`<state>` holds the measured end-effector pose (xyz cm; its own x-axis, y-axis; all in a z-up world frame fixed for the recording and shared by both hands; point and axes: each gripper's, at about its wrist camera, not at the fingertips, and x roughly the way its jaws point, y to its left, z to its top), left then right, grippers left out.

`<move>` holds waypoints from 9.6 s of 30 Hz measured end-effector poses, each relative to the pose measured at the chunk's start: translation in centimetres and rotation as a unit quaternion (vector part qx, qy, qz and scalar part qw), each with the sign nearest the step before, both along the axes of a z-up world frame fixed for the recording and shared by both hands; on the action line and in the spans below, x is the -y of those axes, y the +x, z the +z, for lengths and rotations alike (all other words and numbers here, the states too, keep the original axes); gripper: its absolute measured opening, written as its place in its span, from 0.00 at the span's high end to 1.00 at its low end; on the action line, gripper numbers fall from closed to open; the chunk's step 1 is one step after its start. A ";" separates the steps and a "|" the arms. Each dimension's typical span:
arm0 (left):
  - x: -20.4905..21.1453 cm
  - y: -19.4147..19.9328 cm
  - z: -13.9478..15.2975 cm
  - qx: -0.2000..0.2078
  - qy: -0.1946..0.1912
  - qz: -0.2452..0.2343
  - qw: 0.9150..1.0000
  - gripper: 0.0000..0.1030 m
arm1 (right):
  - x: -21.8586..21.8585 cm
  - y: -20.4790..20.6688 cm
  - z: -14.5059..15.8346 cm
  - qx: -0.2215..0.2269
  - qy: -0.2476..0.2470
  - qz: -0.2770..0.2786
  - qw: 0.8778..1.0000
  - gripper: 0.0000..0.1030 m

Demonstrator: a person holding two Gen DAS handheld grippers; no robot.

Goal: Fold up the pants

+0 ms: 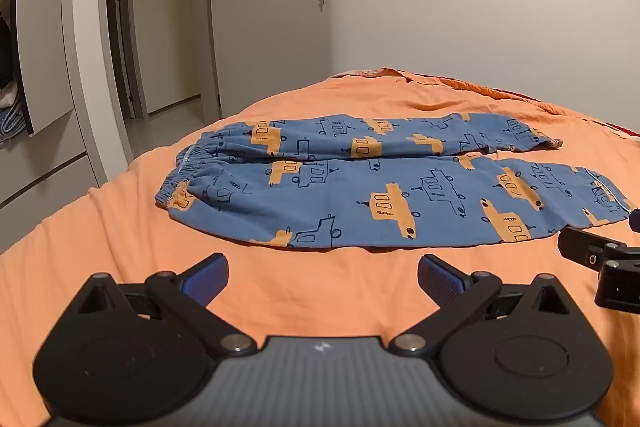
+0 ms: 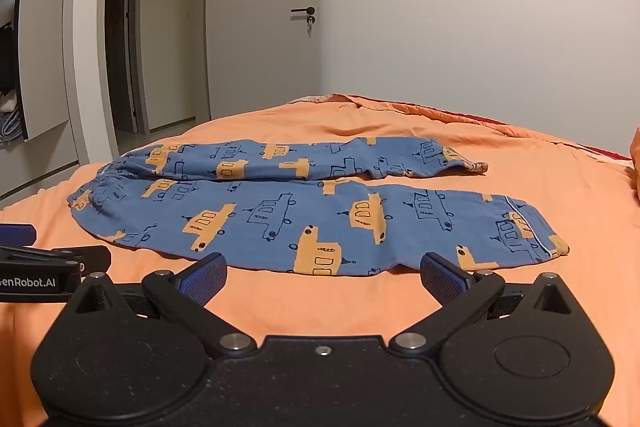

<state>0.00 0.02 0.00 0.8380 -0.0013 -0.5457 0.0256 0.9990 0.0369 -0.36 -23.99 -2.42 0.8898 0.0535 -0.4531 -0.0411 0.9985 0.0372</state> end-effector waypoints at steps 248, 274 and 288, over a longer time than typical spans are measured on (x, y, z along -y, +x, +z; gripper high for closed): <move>-8.7 13.4 -6.9 0.020 0.390 -0.382 0.838 0.96 | -2.9 9.3 -1.4 -0.008 -0.243 0.321 0.915 1.00; 8.9 16.2 -2.3 0.040 0.054 -0.378 0.924 0.00 | 11.0 11.2 1.2 -0.024 -0.174 0.134 0.975 0.01; 15.6 15.3 -6.3 -0.025 0.120 -0.455 0.882 0.62 | 8.5 27.3 7.2 -0.107 -0.145 0.243 0.953 0.35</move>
